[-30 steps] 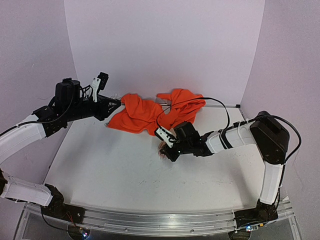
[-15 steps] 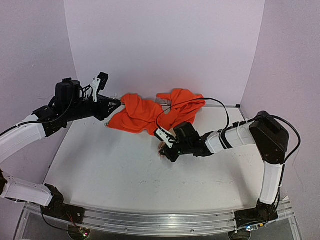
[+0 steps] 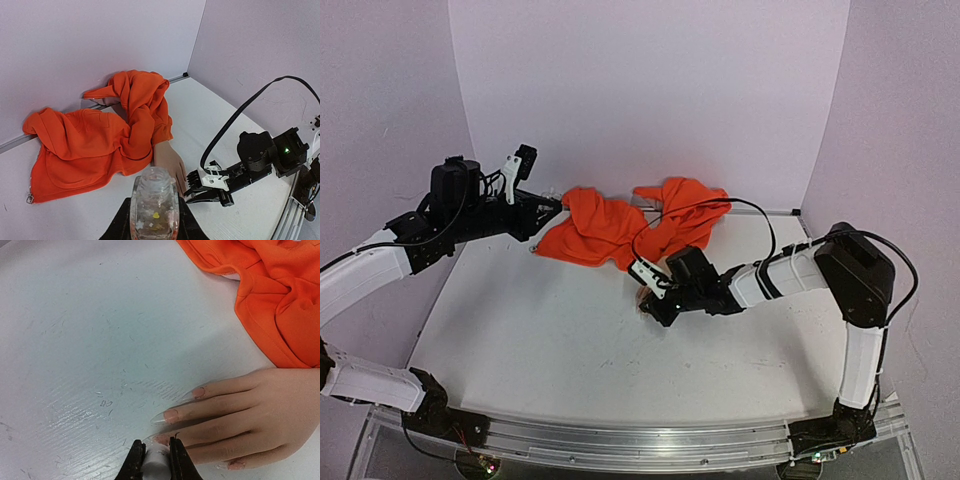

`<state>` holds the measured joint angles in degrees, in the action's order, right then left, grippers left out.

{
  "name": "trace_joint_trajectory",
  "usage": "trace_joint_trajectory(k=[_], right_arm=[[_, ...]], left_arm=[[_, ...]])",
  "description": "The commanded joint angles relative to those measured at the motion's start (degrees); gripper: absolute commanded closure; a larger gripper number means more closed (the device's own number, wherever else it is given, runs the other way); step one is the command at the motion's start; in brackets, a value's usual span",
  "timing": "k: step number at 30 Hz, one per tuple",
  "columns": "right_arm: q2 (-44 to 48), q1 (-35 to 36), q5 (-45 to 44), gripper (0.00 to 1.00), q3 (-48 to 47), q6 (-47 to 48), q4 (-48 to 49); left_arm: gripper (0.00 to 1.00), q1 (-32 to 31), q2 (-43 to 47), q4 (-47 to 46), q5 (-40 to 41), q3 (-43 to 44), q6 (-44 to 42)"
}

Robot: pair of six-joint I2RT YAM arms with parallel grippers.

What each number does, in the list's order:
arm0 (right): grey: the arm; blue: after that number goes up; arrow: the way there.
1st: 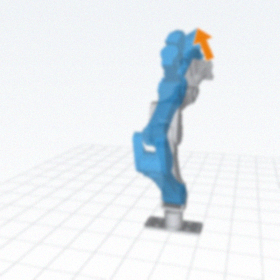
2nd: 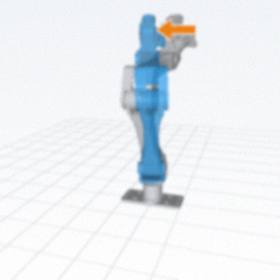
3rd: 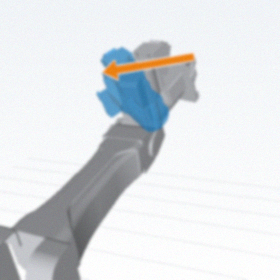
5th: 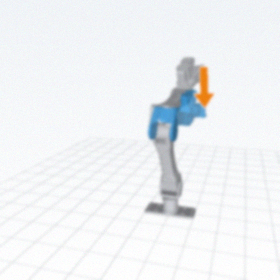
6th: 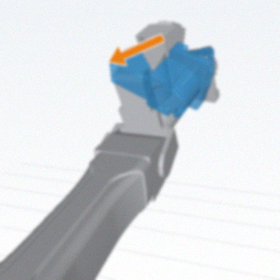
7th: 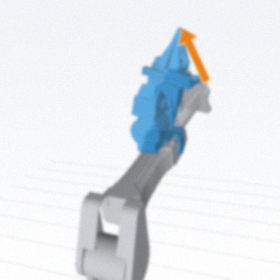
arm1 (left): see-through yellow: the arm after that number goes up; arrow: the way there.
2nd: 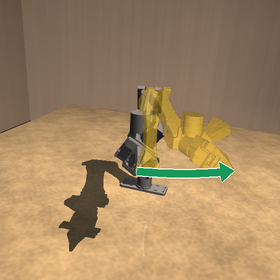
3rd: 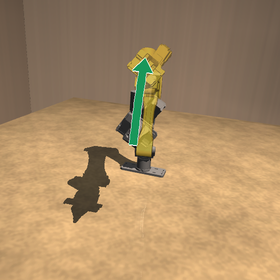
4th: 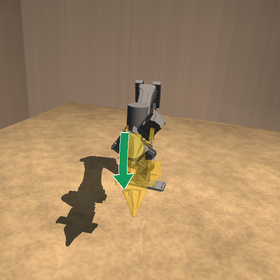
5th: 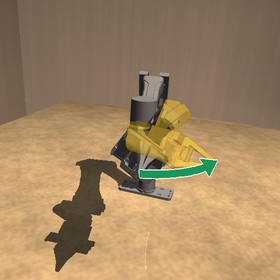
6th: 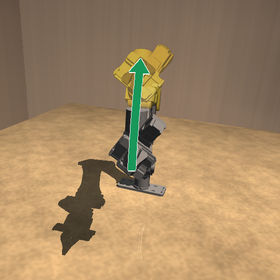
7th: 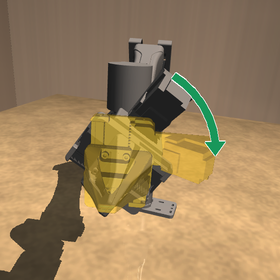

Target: Paint the nails

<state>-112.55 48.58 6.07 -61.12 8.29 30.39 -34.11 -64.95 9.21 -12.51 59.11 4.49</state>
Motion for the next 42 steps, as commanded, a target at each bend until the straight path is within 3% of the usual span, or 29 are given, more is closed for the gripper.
trace_joint_trajectory(k=[1, 19, 29, 42], right_arm=[[-1.1, 0.3, -0.6, 1.00, -2.1, -0.4, -1.0], [-0.2, 0.5, 5.5, 1.00, -2.1, 0.1, -0.8], [2.7, 0.4, -0.6, 1.00, -0.2, -1.1, 2.0], [0.1, 0.5, -0.2, 1.00, -1.9, -0.7, 1.2]], left_arm=[[1.00, 0.3, 0.7, -1.7, -1.2, 0.6, -0.4], [1.00, 0.3, 0.9, -1.6, -1.2, 0.5, -0.4], [1.00, 0.3, 1.0, -1.7, -1.2, 0.6, -0.4], [1.00, 0.3, 1.0, -1.6, -1.2, 0.5, -0.4]])
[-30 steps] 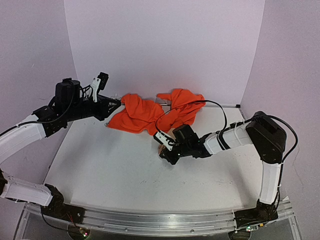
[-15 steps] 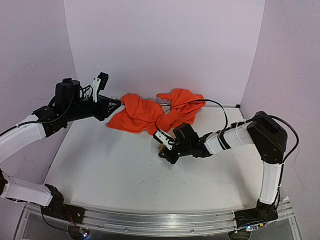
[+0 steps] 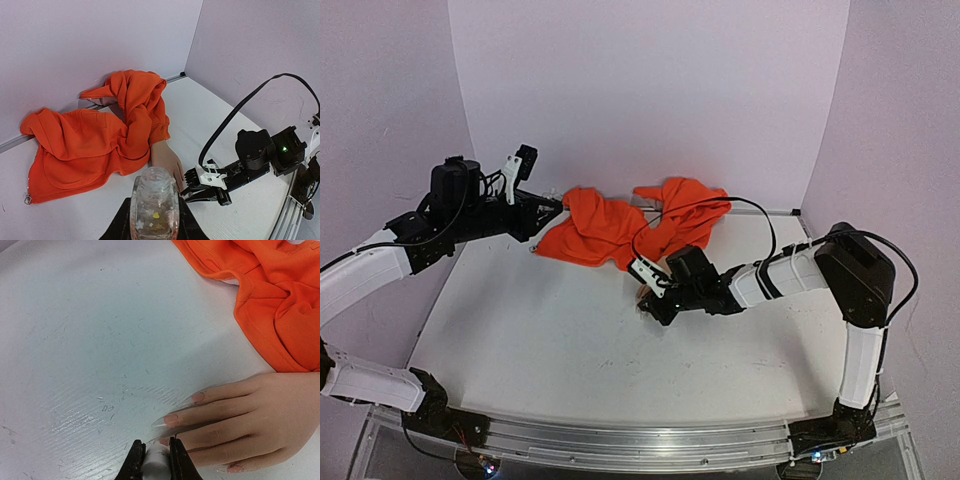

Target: Paint the nails

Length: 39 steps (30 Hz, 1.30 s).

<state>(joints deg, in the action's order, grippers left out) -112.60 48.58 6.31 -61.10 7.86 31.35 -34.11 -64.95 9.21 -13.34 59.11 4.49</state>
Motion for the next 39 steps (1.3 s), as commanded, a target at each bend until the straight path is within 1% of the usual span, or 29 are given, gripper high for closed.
trace_joint_trajectory(k=[1, 18, 24, 29, 34, 37, 39], right_arm=[[0.0, 0.5, -0.2, 1.00, -2.0, -0.3, 0.0], [-0.9, 0.8, 2.4, 1.00, -2.6, -0.3, -2.1], [0.6, 1.0, 4.5, 1.00, -2.7, -0.4, -2.4], [6.1, 1.4, 4.2, 1.00, -1.9, -2.2, -2.4], [15.2, 1.4, -0.1, 1.00, -0.5, -9.1, -2.9], [20.4, 1.4, -5.0, 1.00, 0.2, -13.4, -4.3], [23.7, 1.4, -6.3, 1.00, 0.5, -15.7, -5.3]], left_arm=[[1.00, 0.3, 1.1, -1.6, -0.4, 0.5, -0.4], [1.00, 0.3, 1.5, -1.6, -0.5, 0.4, -0.4], [1.00, 0.3, 1.5, -1.6, -0.6, 0.5, -0.4], [1.00, 0.3, 2.5, -1.6, -0.7, 0.5, -0.3], [1.00, 0.3, 4.7, -1.6, -2.0, 0.4, 0.3], [1.00, 0.2, 4.4, -1.6, -6.2, 1.5, 1.6], [1.00, 0.3, 3.3, -1.5, -11.1, 3.0, 3.4]])
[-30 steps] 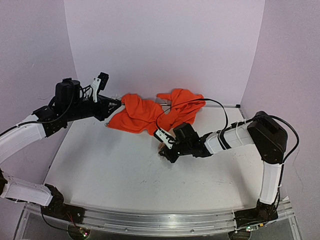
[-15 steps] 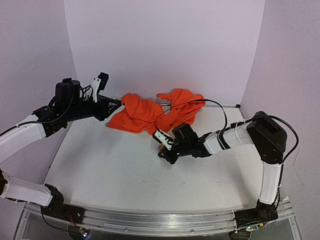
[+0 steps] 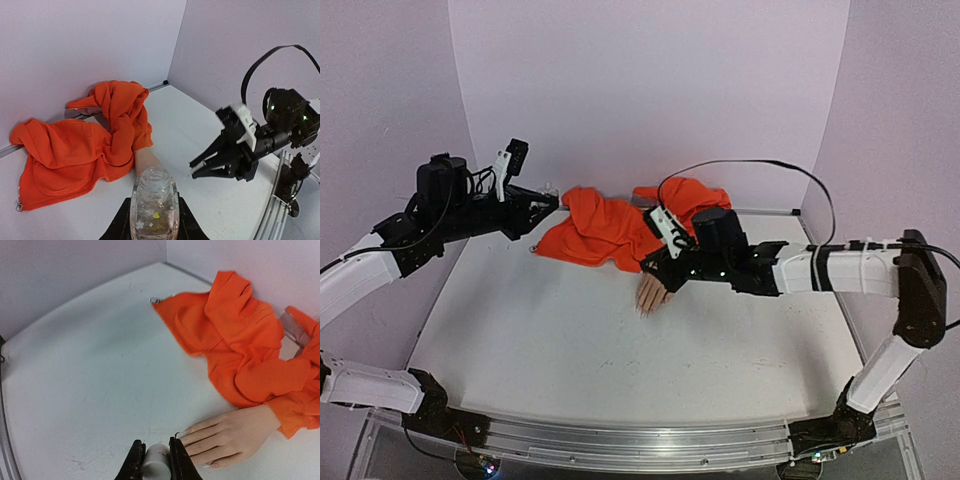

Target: Paint the nails

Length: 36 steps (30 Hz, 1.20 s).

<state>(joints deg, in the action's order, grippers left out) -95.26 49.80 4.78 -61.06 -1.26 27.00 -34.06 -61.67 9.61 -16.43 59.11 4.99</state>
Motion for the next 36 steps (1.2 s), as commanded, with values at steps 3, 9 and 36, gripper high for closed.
trace_joint_trajectory(k=[3, 9, 36], right_arm=[[11.0, 0.2, -4.8, 1.00, 0.9, -9.5, -2.6], [17.0, 0.2, 1.5, 1.00, 1.5, -14.2, -5.3], [10.7, 13.2, 19.9, 1.00, -10.7, -19.4, -2.3]], left_arm=[[1.00, 0.2, -0.6, -1.9, -14.9, 4.4, 7.0], [1.00, -1.9, 3.5, -2.0, -16.7, -0.9, 8.0], [1.00, -21.9, 12.0, -9.4, 2.4, -23.9, -17.8]])
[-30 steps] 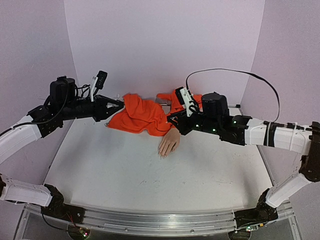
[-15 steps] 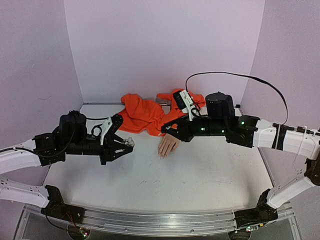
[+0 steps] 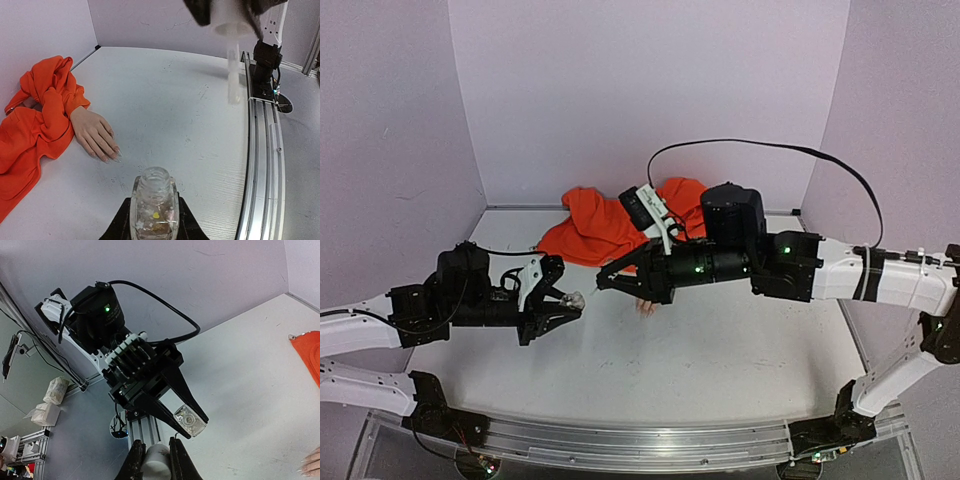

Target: Paint the nails

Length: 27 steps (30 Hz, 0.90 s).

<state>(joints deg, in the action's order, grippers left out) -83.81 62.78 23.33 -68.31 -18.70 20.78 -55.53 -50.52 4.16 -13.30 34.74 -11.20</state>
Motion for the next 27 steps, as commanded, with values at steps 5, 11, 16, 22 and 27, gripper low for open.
trace_joint_trajectory(k=[5, 11, 16, 22, 27], right_arm=[[-2.3, 0.3, 1.8, 1.00, -4.4, -1.7, 3.9], [-4.7, 0.3, 1.5, 1.00, -5.4, -1.1, 3.5], [-4.8, 0.3, 1.3, 1.00, -5.5, -0.7, 3.4], [-5.9, 0.3, 1.7, 1.00, -6.0, -0.5, 2.8], [-6.7, 0.3, 1.3, 1.00, -6.2, -0.3, 2.5]], left_arm=[[1.00, -0.5, 0.7, -3.9, -0.9, 0.7, -2.0], [1.00, -0.5, 0.0, -3.9, -1.9, 1.4, -2.2], [1.00, -0.6, -0.1, -3.9, -1.9, 1.5, -2.3], [1.00, -0.5, -0.4, -3.9, -2.4, 1.9, -2.2], [1.00, -0.5, -0.2, -3.9, -2.5, 1.9, -2.2]])
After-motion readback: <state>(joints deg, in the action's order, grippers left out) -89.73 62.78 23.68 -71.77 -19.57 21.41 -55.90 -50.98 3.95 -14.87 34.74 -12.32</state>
